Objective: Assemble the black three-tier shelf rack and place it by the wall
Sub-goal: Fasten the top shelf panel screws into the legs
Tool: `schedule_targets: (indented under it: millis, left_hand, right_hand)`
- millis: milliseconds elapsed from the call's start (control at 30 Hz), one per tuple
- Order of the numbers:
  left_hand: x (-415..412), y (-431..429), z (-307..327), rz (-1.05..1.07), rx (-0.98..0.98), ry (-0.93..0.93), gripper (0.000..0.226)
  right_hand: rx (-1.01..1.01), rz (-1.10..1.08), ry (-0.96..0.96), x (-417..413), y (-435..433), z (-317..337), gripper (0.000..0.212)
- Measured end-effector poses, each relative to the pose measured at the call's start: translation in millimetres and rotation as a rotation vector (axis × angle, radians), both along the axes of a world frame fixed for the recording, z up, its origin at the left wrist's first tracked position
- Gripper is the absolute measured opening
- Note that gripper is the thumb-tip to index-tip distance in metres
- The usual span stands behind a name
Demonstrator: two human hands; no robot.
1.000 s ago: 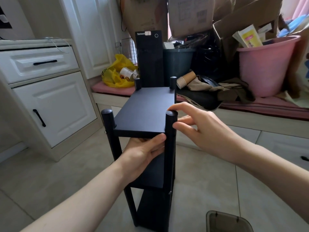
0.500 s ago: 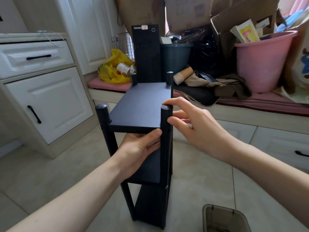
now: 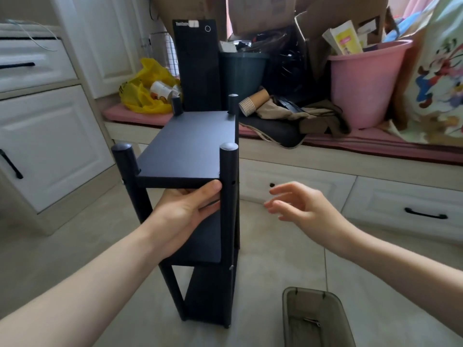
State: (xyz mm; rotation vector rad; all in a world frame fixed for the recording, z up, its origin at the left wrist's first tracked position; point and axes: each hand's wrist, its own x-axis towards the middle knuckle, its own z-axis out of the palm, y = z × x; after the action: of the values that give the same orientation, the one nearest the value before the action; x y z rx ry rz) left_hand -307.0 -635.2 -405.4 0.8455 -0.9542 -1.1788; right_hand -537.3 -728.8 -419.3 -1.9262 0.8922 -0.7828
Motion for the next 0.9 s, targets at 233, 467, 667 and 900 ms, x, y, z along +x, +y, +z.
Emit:
schedule_targets:
  millis: [233, 467, 667, 900]
  left_hand:
    - [0, -2, -1, 0.021, 0.004, -0.011, 0.034]
    - [2, -2, -3, 0.018, 0.007, -0.035, 0.032]
    - [8, -1, -6, 0.001, 0.007, -0.053, 0.032]
    - [8, 1, -7, 0.000, 0.019, -0.061, 0.027]
  right_hand:
    - [0.093, 0.035, 0.678, -55, -6, -118, 0.022]
    - [0.336, 0.179, 1.143, -64, 18, -221, 0.040]
    - [0.483, 0.031, 1.057, -31, 42, -267, 0.061]
    - [0.514, -0.019, 1.036, -9, 61, -293, 0.058]
